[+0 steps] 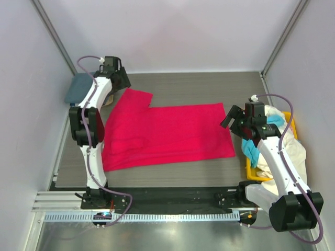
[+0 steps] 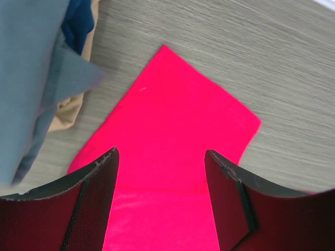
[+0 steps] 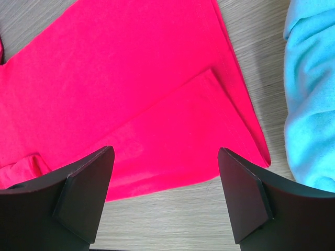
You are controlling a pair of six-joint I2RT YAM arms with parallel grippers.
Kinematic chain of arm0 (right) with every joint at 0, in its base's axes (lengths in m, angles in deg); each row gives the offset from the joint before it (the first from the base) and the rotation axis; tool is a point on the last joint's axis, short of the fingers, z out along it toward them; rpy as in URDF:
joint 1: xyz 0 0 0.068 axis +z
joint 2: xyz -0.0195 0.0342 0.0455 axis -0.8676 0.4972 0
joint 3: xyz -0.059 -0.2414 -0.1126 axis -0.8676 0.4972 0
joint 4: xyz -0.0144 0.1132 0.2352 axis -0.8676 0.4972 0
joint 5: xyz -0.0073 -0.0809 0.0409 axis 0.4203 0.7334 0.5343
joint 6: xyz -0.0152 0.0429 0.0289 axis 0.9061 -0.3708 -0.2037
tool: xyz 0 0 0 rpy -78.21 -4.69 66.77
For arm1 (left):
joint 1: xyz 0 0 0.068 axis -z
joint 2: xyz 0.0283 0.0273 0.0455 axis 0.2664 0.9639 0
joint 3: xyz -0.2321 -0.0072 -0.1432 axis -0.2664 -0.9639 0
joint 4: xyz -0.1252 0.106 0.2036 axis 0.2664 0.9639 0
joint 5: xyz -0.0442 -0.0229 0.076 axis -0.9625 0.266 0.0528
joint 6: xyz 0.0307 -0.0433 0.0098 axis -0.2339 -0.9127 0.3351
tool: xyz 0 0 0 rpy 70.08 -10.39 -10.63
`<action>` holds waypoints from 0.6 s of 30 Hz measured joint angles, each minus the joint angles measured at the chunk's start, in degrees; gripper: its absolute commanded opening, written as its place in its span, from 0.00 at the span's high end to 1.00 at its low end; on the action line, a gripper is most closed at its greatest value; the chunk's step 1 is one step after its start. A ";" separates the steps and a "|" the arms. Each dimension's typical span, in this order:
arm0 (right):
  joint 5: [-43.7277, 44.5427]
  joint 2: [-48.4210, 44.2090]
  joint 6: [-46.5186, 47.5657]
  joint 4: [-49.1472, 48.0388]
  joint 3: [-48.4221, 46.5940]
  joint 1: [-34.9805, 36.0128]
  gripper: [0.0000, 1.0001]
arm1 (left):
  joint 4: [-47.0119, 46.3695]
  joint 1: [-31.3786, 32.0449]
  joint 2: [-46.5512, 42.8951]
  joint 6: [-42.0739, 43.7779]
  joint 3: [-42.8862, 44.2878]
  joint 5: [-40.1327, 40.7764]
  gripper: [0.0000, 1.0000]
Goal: Fold and stack the t-shirts
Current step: Fold the tshirt
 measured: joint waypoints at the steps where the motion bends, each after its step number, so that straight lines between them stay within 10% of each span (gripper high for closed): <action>1: -0.04 0.00 0.13 0.00 0.00 0.00 0.14 | 0.74 0.00 1.55 0.35 1.55 -0.11 0.32; 18: -1.09 -0.28 2.23 1.03 1.09 0.00 0.14 | 7.91 -0.04 25.88 4.74 28.92 0.83 0.25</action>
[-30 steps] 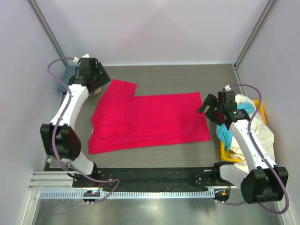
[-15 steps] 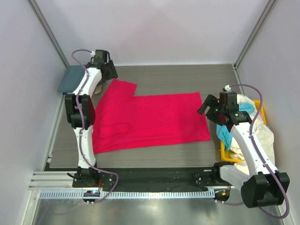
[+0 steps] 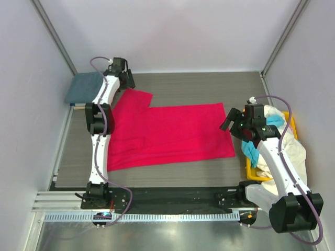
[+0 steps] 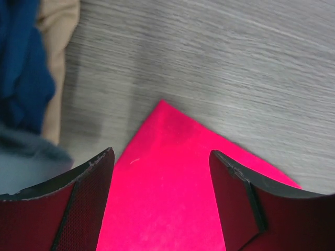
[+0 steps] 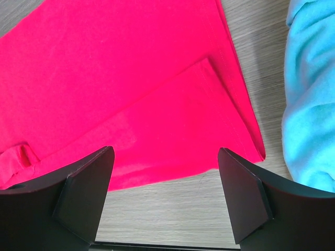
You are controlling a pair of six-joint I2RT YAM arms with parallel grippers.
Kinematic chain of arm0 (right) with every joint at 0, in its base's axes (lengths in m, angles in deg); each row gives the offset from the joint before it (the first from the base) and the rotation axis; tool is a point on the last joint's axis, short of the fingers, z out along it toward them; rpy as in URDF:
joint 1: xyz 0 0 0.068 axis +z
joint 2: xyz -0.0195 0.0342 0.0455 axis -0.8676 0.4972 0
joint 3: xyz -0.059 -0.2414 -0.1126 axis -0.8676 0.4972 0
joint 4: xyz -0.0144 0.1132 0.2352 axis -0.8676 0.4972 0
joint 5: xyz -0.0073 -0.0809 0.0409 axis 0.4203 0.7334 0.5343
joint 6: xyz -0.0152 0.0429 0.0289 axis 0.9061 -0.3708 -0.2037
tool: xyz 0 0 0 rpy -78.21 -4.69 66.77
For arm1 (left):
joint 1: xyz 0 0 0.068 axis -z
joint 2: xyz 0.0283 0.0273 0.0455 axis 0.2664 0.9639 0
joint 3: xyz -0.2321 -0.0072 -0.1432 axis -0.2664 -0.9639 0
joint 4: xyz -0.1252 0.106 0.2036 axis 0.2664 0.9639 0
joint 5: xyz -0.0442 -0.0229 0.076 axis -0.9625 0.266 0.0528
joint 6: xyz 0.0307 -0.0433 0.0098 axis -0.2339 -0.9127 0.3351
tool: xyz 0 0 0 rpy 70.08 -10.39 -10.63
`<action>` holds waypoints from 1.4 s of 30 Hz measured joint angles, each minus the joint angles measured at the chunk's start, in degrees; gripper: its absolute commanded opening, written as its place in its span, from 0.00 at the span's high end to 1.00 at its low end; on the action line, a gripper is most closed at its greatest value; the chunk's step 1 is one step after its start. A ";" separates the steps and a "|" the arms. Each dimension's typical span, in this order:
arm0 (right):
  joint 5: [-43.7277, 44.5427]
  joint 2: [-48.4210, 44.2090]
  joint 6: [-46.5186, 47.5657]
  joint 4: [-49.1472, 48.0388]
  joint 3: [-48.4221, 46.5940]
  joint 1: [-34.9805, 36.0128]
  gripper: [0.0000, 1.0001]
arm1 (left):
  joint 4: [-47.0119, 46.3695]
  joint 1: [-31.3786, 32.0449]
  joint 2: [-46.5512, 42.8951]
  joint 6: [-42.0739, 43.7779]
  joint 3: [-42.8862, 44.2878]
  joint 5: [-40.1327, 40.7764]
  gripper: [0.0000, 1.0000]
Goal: Fold and stack the t-shirts
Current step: Fold the tshirt
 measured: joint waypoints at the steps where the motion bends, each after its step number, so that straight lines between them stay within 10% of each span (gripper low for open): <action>1: 0.00 -0.24 0.11 0.20 0.02 0.00 0.14 | 0.13 0.00 1.38 0.00 1.33 -0.15 0.24; 9: 0.00 -3.61 0.46 0.90 0.44 0.00 0.14 | 0.63 0.02 4.37 -1.11 2.23 -1.70 0.32; 20: 0.24 0.74 0.81 2.05 -0.31 0.00 0.14 | -2.75 -0.37 3.72 -2.97 -0.76 -4.22 1.00; 42: 11.41 51.28 3.93 -0.44 -47.25 4.90 0.17 | -13.18 -3.17 -0.98 -6.49 -12.15 -13.68 1.00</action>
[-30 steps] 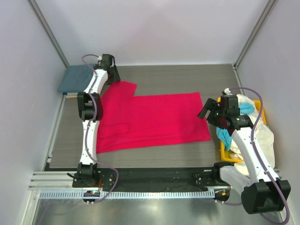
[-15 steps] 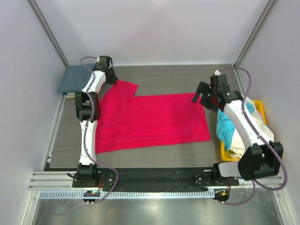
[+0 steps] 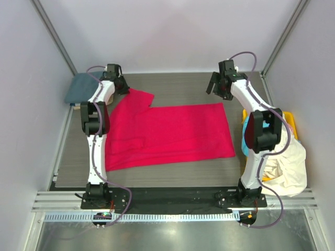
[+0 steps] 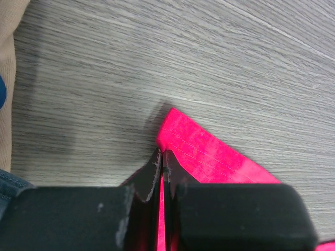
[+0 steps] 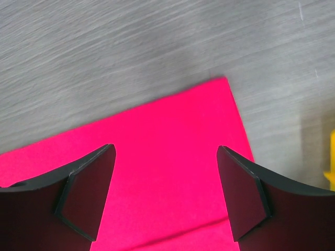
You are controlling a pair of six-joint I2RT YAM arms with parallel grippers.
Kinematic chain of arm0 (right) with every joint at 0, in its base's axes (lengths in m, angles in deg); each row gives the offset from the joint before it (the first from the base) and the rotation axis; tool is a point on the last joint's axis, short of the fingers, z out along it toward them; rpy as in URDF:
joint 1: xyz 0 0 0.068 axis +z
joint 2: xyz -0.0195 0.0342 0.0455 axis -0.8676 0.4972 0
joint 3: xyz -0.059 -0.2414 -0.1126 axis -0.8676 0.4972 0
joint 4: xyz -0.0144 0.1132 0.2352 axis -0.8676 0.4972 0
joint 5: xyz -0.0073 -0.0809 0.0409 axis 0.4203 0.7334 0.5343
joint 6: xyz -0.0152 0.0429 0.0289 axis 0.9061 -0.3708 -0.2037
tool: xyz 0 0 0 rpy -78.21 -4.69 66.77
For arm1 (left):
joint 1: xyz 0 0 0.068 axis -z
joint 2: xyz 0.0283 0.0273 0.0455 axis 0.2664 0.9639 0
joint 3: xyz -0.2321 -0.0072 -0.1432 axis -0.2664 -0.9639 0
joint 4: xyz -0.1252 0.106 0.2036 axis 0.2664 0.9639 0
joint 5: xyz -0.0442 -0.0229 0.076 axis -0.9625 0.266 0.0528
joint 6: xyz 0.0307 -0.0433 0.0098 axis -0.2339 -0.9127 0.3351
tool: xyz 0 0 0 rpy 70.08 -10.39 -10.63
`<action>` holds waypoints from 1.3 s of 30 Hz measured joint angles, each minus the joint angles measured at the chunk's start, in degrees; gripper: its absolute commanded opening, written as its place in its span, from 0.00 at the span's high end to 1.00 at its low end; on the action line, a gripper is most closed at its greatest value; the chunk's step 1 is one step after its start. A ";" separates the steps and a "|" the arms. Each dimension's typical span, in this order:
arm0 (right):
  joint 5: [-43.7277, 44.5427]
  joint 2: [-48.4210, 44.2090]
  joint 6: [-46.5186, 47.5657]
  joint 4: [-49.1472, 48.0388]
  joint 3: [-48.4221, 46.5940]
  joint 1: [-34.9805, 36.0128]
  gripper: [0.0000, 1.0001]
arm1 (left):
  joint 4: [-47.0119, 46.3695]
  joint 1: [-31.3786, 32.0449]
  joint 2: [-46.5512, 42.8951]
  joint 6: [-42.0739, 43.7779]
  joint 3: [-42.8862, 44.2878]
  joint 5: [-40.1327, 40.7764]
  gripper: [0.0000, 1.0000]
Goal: Fold and stack the t-shirts
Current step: Fold the tshirt
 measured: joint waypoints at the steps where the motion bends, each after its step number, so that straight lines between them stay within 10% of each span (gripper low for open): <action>1: 0.37 2.58 0.20 0.44 -1.99 -0.28 0.18 | -0.15 0.00 -0.11 0.00 -0.17 0.00 1.00; 12: 2.73 21.66 1.38 2.45 -15.30 -3.91 0.30 | -4.68 0.02 -2.25 -0.48 -5.11 0.22 1.00; 27: 4.42 24.20 1.29 3.06 -15.67 -4.07 0.53 | -4.68 0.02 -2.27 -0.83 -5.11 0.28 1.00; 35: 5.16 23.56 1.31 1.62 -14.25 -4.07 0.99 | -4.68 0.02 -2.27 -0.92 -5.11 0.42 1.00; 39: 4.87 23.28 1.09 1.14 -13.75 -4.07 0.99 | -4.63 0.07 -2.27 -1.03 -5.11 0.66 1.00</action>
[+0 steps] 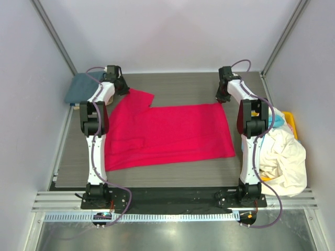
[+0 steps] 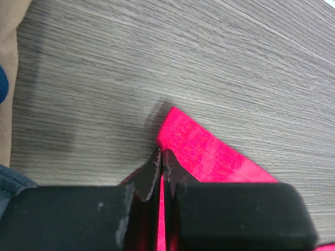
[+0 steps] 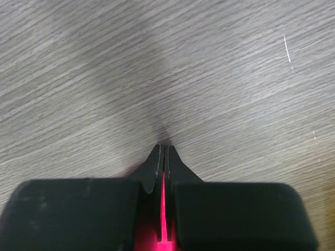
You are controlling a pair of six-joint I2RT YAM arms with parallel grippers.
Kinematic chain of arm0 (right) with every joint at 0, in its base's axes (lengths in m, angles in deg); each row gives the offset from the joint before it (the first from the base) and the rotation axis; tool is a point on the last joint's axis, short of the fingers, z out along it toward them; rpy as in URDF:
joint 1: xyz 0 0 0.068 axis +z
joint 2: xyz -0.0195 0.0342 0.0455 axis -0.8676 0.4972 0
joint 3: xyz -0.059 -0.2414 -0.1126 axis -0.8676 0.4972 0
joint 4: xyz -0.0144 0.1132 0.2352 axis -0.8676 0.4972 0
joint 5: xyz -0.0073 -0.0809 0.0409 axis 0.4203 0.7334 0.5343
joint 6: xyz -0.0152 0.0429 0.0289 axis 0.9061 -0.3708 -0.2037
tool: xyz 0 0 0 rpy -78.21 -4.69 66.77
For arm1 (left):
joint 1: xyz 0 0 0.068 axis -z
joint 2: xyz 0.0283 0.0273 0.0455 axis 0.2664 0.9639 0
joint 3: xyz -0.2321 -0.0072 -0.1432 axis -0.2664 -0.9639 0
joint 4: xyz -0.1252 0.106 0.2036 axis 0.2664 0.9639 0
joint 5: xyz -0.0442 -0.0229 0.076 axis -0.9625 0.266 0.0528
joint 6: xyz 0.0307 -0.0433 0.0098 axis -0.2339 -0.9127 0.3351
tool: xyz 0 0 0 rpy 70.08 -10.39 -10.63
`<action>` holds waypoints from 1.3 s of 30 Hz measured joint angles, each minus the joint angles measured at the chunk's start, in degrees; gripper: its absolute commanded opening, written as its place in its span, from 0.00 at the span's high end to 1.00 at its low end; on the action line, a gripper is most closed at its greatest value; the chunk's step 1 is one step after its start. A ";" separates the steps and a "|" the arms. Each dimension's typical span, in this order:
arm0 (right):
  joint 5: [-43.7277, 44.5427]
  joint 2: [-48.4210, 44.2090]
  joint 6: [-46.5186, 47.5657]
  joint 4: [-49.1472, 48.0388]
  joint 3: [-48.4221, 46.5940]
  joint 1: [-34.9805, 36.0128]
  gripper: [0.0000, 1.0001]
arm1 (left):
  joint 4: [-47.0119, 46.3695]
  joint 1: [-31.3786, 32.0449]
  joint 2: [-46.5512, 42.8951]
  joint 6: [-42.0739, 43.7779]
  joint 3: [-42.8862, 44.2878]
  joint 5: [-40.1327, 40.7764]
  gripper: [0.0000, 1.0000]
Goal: Fold and stack the t-shirts
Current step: Fold the tshirt
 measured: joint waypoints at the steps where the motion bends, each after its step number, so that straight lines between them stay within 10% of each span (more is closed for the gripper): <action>1: -0.31 -0.11 -0.07 -0.20 0.17 -0.02 0.99 | 0.00 0.00 0.00 0.00 0.00 0.00 1.00; 13: -4.20 -7.06 -1.07 -0.66 6.75 0.17 0.99 | 5.90 0.22 -10.19 -0.42 -11.32 0.81 1.00; 39: -5.75 -25.81 -1.75 -5.99 29.42 0.22 0.99 | 16.68 8.66 -64.24 -3.10 -54.90 12.20 1.00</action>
